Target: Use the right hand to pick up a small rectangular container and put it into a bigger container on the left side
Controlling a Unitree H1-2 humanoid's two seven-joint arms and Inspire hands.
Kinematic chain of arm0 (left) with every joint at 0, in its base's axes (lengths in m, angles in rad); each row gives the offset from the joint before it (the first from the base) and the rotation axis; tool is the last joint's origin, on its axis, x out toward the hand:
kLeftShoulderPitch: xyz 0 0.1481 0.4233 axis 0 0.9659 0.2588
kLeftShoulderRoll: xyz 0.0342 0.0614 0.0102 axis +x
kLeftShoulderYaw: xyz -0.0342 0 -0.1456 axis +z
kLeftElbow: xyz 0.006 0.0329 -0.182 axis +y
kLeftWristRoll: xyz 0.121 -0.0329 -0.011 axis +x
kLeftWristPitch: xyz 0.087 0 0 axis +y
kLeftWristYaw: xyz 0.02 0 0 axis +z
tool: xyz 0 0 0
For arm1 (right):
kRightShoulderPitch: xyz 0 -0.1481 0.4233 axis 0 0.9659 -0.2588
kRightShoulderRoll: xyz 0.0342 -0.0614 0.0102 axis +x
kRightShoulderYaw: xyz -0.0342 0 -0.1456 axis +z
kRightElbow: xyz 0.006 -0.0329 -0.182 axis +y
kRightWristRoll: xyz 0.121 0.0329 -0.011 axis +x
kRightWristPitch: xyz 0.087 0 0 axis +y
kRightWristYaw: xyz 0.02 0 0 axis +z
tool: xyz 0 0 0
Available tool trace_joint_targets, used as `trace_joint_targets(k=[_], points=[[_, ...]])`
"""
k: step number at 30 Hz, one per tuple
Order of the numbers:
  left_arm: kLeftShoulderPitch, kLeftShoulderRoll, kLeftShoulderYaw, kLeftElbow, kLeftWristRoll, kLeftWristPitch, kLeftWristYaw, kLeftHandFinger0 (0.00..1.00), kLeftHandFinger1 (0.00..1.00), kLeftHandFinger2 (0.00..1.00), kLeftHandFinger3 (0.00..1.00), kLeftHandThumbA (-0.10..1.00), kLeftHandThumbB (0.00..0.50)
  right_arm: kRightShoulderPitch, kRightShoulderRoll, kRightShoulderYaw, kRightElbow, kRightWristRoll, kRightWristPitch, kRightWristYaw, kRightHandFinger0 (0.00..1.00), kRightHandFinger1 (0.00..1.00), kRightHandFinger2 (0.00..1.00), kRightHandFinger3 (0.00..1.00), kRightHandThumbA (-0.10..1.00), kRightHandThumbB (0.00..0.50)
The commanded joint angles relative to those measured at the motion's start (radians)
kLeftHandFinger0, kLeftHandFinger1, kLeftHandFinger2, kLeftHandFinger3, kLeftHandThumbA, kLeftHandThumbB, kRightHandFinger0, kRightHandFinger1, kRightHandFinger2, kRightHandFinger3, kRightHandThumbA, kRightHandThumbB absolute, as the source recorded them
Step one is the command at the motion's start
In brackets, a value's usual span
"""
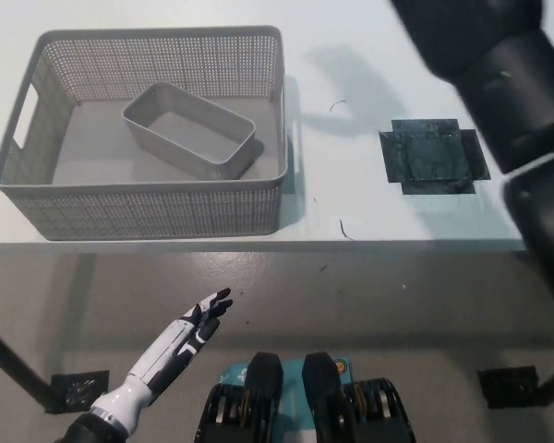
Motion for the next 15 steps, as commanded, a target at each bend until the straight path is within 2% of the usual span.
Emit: trace_joint_targets(k=[1, 5, 6, 7, 8, 10, 12, 13, 15], points=[[-0.022, 0.024, 0.01, -0.014, 0.002, -0.031, 0.002, 1.0, 1.0, 1.0, 1.0, 1.0, 0.299, 0.272, -0.367, -0.29, -0.906, 0.211, 0.069, 0.149, 1.0, 1.0, 1.0, 1.0, 1.0, 0.316], [-0.021, 0.015, 0.012, -0.006, -0.012, -0.03, -0.001, 1.0, 1.0, 1.0, 1.0, 1.0, 0.275, 0.534, -0.373, -0.401, -1.224, 0.214, 0.141, 0.127, 1.0, 1.0, 1.0, 1.0, 1.0, 0.334], [-0.017, 0.016, 0.011, 0.001, -0.013, -0.036, -0.001, 1.0, 1.0, 1.0, 1.0, 1.0, 0.276, 0.664, -0.355, -0.431, -1.339, 0.238, 0.131, 0.108, 1.0, 1.0, 1.0, 1.0, 1.0, 0.345], [-0.021, 0.014, 0.011, 0.009, -0.014, -0.037, -0.001, 1.0, 1.0, 1.0, 1.0, 1.0, 0.276, 0.709, -0.35, -0.436, -1.374, 0.235, 0.118, 0.097, 1.0, 1.0, 1.0, 1.0, 1.0, 0.346], [-0.025, 0.01, 0.01, 0.016, -0.01, -0.035, 0.002, 1.0, 1.0, 1.0, 1.0, 1.0, 0.284, 0.79, -0.34, -0.444, -1.422, 0.242, 0.07, 0.071, 1.0, 1.0, 1.0, 1.0, 1.0, 0.302], [-0.023, 0.006, 0.006, 0.017, -0.002, -0.033, 0.006, 1.0, 1.0, 1.0, 1.0, 1.0, 0.275, 0.945, -0.291, -0.429, -1.49, 0.302, -0.007, 0.011, 1.0, 1.0, 1.0, 1.0, 1.0, 0.26], [-0.019, 0.002, 0.003, 0.021, 0.004, -0.042, 0.011, 1.0, 1.0, 1.0, 1.0, 1.0, 0.266, 1.067, -0.229, -0.386, -1.527, 0.365, -0.051, -0.034, 1.0, 1.0, 1.0, 1.0, 1.0, 0.275], [-0.011, -0.006, 0.001, 0.023, 0.005, -0.046, 0.015, 1.0, 1.0, 1.0, 1.0, 1.0, 0.267, 1.143, -0.194, -0.348, -1.549, 0.375, -0.062, -0.048, 1.0, 1.0, 1.0, 1.0, 1.0, 0.302], [-0.012, -0.015, 0.003, 0.029, -0.001, -0.044, 0.019, 1.0, 1.0, 1.0, 1.0, 1.0, 0.285, 1.247, -0.158, -0.287, -1.547, 0.342, -0.122, -0.067, 1.0, 1.0, 1.0, 1.0, 1.0, 0.285]])
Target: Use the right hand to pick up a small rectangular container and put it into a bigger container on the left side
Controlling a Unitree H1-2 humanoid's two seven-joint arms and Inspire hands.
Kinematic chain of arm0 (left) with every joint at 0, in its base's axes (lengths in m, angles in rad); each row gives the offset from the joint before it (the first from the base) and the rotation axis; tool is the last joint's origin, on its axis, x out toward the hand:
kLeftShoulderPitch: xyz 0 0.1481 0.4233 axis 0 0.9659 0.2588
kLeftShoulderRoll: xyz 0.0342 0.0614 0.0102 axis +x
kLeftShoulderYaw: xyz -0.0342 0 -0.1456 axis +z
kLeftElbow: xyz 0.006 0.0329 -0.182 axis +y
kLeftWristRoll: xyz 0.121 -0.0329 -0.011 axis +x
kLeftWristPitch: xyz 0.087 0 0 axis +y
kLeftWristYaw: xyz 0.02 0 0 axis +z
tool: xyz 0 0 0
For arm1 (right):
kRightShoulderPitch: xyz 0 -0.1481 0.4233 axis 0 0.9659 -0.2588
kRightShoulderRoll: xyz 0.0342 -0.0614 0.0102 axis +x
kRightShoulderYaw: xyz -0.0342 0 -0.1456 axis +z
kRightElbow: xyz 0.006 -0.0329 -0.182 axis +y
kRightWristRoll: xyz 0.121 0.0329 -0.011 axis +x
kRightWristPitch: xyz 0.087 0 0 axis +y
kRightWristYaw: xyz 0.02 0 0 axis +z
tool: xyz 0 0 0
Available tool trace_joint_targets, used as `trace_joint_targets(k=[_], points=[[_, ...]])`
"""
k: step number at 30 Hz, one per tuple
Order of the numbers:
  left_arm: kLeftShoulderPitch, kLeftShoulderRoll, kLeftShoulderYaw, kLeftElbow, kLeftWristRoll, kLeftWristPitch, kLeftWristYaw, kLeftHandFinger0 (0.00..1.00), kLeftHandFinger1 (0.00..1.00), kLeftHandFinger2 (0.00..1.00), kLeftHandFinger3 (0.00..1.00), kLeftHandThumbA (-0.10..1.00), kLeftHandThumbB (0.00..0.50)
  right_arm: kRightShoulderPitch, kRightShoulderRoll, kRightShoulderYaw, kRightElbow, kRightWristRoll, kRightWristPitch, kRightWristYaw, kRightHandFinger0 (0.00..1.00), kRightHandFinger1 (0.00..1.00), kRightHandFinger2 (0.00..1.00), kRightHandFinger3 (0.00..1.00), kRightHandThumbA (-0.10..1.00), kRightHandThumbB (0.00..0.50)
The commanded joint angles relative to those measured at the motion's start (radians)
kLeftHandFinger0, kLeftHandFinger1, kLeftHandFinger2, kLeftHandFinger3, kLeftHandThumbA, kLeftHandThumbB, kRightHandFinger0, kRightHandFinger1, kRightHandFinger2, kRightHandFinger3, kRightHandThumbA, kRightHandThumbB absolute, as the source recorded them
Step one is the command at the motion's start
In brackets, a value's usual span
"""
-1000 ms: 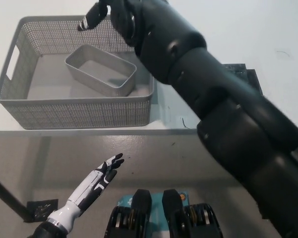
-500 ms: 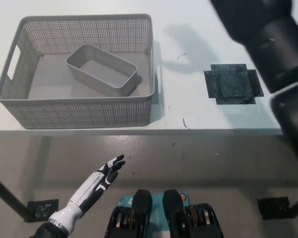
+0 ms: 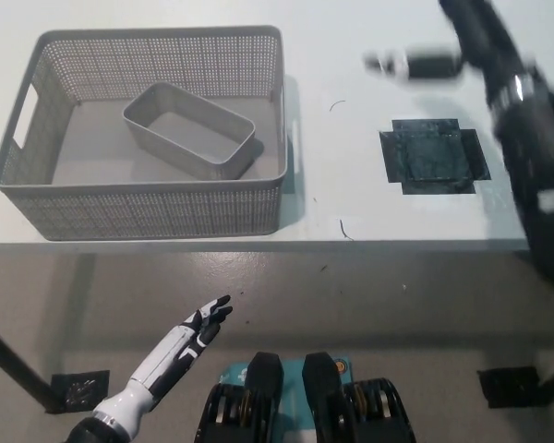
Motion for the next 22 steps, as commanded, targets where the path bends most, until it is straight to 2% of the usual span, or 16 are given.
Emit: trace_joint_targets(k=[1, 2, 4, 7, 9, 10, 17, 22], points=[[-0.009, -0.013, 0.008, 0.001, -0.004, -0.044, 0.023, 1.0, 1.0, 1.0, 1.0, 1.0, 0.296, 0.618, -0.012, -0.13, -1.046, 0.298, -0.183, -0.102, 1.0, 1.0, 1.0, 1.0, 1.0, 0.285], [-0.004, -0.013, 0.009, -0.001, -0.005, -0.046, 0.023, 1.0, 1.0, 1.0, 1.0, 1.0, 0.288, 0.653, 0.004, -0.108, -1.034, 0.299, -0.201, -0.109, 1.0, 1.0, 1.0, 1.0, 1.0, 0.288], [0.0, -0.012, 0.013, -0.008, -0.009, -0.045, 0.023, 1.0, 1.0, 1.0, 1.0, 1.0, 0.289, 0.747, 0.045, -0.033, -0.964, 0.274, -0.268, -0.124, 1.0, 1.0, 1.0, 1.0, 1.0, 0.257], [0.021, -0.016, 0.017, -0.024, -0.012, -0.034, 0.027, 1.0, 1.0, 1.0, 1.0, 1.0, 0.316, 0.852, 0.081, 0.034, -0.852, 0.165, -0.347, -0.148, 1.0, 1.0, 1.0, 1.0, 1.0, 0.266], [0.03, -0.017, 0.017, -0.025, -0.017, -0.038, 0.025, 1.0, 1.0, 1.0, 1.0, 1.0, 0.316, 0.891, 0.098, 0.053, -0.815, 0.143, -0.352, -0.147, 1.0, 1.0, 1.0, 1.0, 1.0, 0.314], [0.039, -0.014, 0.014, -0.027, -0.016, -0.044, 0.022, 1.0, 1.0, 1.0, 1.0, 1.0, 0.313, 0.916, 0.105, 0.063, -0.801, 0.134, -0.36, -0.151, 1.0, 1.0, 1.0, 1.0, 1.0, 0.318], [0.031, -0.012, 0.016, -0.03, -0.01, -0.032, 0.02, 1.0, 1.0, 1.0, 1.0, 1.0, 0.318, 0.974, 0.126, 0.056, -0.636, 0.13, -0.407, -0.148, 1.0, 1.0, 1.0, 1.0, 1.0, 0.275], [0.013, -0.01, 0.018, -0.01, -0.011, -0.055, 0.02, 1.0, 1.0, 1.0, 1.0, 1.0, 0.299, 0.964, 0.135, 0.049, -0.556, 0.147, -0.441, -0.142, 1.0, 1.0, 1.0, 1.0, 1.0, 0.303]])
